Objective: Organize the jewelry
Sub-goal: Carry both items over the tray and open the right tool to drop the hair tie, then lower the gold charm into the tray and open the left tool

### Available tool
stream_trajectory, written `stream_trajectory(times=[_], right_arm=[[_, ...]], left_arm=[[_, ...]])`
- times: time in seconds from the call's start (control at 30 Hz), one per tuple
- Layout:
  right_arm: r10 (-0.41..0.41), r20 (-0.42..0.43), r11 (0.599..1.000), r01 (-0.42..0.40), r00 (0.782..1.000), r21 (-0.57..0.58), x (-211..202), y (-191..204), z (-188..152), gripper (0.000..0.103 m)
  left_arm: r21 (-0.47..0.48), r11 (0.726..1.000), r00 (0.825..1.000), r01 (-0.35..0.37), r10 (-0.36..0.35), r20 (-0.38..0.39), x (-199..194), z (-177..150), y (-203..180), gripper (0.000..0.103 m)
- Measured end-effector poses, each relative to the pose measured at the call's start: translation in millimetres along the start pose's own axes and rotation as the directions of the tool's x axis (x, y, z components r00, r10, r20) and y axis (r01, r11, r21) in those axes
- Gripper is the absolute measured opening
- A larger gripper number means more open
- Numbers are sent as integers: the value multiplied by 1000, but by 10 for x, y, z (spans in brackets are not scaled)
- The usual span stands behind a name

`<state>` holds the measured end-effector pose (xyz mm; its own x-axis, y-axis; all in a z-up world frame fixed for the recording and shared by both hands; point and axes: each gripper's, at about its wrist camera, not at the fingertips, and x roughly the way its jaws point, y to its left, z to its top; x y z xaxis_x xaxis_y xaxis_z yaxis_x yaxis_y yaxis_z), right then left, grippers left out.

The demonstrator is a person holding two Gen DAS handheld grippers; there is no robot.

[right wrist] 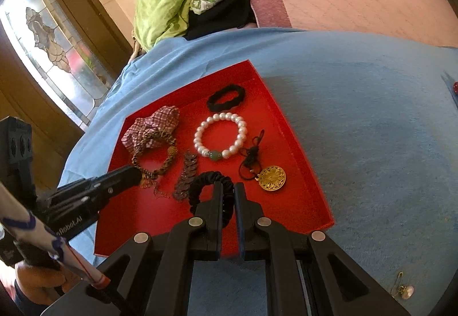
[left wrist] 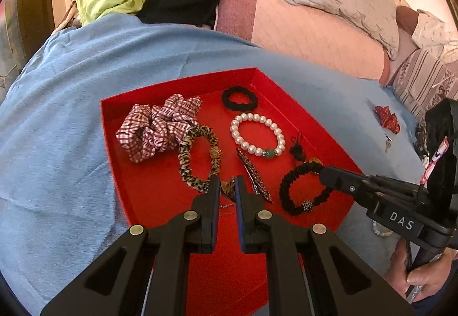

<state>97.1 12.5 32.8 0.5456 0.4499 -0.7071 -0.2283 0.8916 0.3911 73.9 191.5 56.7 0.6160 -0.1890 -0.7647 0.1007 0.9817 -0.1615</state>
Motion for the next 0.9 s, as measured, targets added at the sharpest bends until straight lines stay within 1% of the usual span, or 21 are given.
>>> stream_trajectory(times=[0.3, 0.63, 0.9], right_arm=[[-21, 4, 1000, 21, 1000, 9, 65, -43, 22, 9], [-34, 10, 999, 34, 999, 9, 94, -70, 43, 9], [-22, 6, 1000, 22, 1000, -11, 99, -21, 34, 9]], left_arm=[[12, 999, 999, -33, 33, -17, 89, 5, -1, 10], [16, 999, 998, -50, 50, -25, 131, 7, 38, 10], [21, 997, 997, -68, 69, -32, 165, 9, 41, 10]])
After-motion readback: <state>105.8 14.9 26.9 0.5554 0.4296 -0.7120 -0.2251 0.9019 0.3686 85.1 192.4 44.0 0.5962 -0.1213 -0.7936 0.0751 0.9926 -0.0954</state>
